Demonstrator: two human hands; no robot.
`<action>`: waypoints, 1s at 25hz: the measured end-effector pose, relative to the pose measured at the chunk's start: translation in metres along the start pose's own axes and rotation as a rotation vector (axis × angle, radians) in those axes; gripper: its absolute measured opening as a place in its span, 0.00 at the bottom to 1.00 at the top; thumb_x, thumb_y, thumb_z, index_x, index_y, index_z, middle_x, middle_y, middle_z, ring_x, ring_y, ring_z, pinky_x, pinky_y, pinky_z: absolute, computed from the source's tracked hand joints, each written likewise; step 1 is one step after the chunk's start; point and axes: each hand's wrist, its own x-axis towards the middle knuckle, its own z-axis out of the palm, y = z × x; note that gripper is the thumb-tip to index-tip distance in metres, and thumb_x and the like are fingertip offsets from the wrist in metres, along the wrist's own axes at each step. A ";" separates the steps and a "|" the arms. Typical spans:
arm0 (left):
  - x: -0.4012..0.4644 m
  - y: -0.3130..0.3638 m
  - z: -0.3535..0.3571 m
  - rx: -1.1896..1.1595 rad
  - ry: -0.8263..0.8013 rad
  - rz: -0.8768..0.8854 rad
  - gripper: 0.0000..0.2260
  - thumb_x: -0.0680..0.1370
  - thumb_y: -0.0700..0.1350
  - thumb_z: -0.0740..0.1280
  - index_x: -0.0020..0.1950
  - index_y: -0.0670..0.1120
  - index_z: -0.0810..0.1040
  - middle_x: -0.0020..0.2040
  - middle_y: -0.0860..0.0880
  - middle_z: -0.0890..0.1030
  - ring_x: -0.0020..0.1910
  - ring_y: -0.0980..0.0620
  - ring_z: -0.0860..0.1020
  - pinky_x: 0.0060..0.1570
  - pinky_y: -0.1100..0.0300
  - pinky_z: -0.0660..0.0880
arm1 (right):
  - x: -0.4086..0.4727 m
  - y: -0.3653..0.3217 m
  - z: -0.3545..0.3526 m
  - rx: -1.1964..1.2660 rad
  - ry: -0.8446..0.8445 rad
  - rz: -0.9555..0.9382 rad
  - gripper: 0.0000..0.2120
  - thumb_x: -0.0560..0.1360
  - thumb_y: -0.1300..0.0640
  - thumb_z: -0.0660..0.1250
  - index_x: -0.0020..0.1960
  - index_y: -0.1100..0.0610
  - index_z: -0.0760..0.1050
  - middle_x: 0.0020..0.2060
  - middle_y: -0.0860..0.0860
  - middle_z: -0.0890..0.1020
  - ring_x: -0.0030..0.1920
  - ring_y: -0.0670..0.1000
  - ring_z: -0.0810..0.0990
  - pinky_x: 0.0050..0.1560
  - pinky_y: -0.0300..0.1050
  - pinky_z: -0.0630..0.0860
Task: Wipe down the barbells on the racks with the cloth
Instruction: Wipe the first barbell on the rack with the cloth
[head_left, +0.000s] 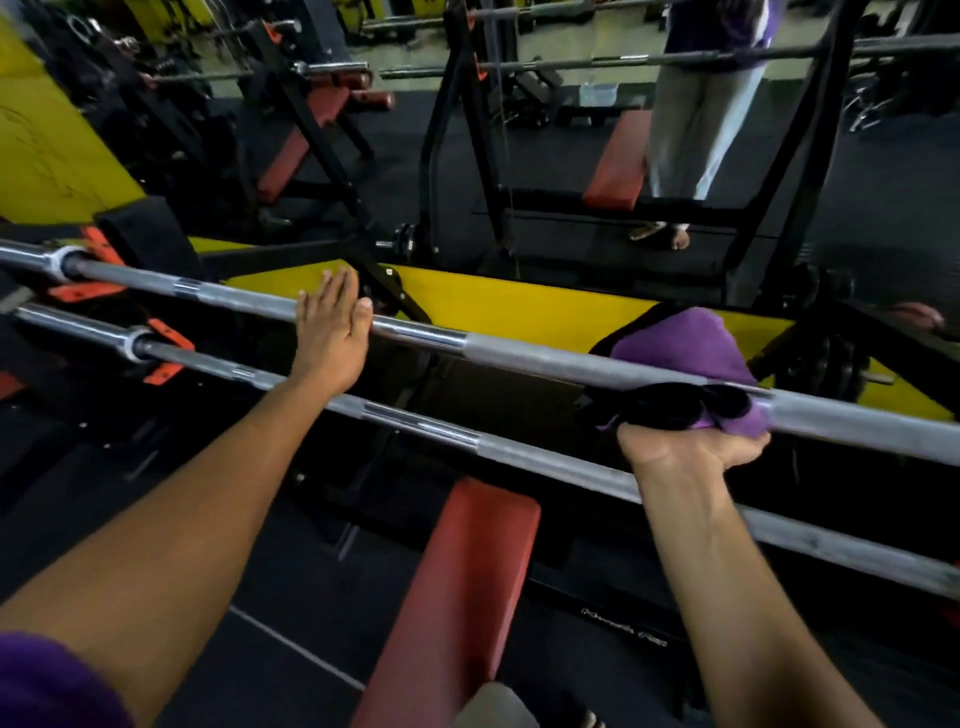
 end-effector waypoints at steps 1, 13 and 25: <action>0.000 0.001 0.001 -0.005 0.002 -0.003 0.31 0.82 0.55 0.43 0.82 0.40 0.56 0.82 0.43 0.56 0.82 0.45 0.50 0.79 0.47 0.40 | 0.000 0.015 0.003 0.003 0.011 0.036 0.29 0.76 0.29 0.48 0.54 0.46 0.80 0.56 0.54 0.83 0.56 0.59 0.79 0.66 0.60 0.68; -0.003 -0.009 0.003 -0.116 0.050 0.057 0.31 0.82 0.56 0.43 0.81 0.44 0.61 0.82 0.47 0.57 0.82 0.47 0.50 0.78 0.49 0.40 | -0.010 0.112 0.006 -0.051 -0.195 0.251 0.24 0.79 0.38 0.52 0.47 0.52 0.80 0.46 0.56 0.85 0.52 0.60 0.82 0.63 0.54 0.75; -0.004 -0.001 0.005 -0.048 0.041 -0.004 0.29 0.84 0.54 0.42 0.83 0.41 0.51 0.83 0.45 0.51 0.82 0.48 0.46 0.79 0.50 0.37 | 0.006 0.004 -0.008 -0.038 -0.080 -0.029 0.31 0.80 0.38 0.46 0.70 0.52 0.76 0.62 0.58 0.82 0.64 0.62 0.78 0.71 0.62 0.67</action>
